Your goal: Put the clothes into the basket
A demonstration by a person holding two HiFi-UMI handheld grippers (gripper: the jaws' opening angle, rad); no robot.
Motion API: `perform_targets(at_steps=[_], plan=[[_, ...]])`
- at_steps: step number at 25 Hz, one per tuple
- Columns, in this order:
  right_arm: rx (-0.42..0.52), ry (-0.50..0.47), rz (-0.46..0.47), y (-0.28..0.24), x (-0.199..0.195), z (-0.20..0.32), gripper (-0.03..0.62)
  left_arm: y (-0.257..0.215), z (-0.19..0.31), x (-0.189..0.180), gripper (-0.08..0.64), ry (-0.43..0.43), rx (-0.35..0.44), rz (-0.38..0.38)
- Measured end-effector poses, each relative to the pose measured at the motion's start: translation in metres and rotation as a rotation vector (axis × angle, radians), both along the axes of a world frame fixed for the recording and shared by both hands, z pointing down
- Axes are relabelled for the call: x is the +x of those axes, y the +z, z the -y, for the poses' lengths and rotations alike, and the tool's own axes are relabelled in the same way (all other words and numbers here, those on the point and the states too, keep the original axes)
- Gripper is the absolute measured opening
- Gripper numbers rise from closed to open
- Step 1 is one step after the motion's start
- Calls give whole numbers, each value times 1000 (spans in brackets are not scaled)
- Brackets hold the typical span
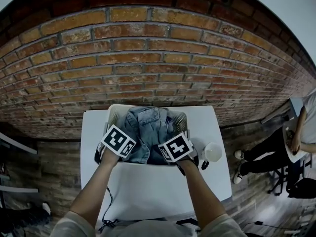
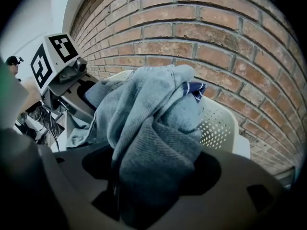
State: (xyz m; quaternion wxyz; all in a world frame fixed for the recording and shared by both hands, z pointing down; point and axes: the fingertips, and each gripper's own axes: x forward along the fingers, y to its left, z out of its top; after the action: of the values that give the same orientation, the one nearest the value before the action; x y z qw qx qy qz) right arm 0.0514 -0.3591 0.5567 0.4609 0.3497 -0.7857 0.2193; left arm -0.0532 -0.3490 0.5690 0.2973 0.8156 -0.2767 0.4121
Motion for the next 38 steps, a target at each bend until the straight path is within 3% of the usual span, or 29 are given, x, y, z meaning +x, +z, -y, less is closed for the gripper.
perform_targets(at_steps=[7, 12, 16, 24, 29, 35, 38], plan=[[-10, -3, -76, 16, -5, 2, 362, 20, -1, -4, 241, -22, -47, 63], [64, 31, -134, 12, -3, 8, 375, 23, 1, -6, 245, -38, -54, 102], [145, 99, -152, 1, 7, 7, 390, 18, 3, -9, 245, -68, -13, 97], [365, 189, -70, -26, 17, -5, 383, -14, 9, -15, 245, -160, 280, 116], [535, 227, -13, -52, 19, -11, 350, -39, 2, -18, 245, -178, 519, 137], [661, 210, 88, -79, 8, -19, 329, -69, -7, -35, 245, -311, 694, 70], [703, 201, 144, -88, -1, -27, 302, -93, -17, -34, 245, -306, 832, 9]])
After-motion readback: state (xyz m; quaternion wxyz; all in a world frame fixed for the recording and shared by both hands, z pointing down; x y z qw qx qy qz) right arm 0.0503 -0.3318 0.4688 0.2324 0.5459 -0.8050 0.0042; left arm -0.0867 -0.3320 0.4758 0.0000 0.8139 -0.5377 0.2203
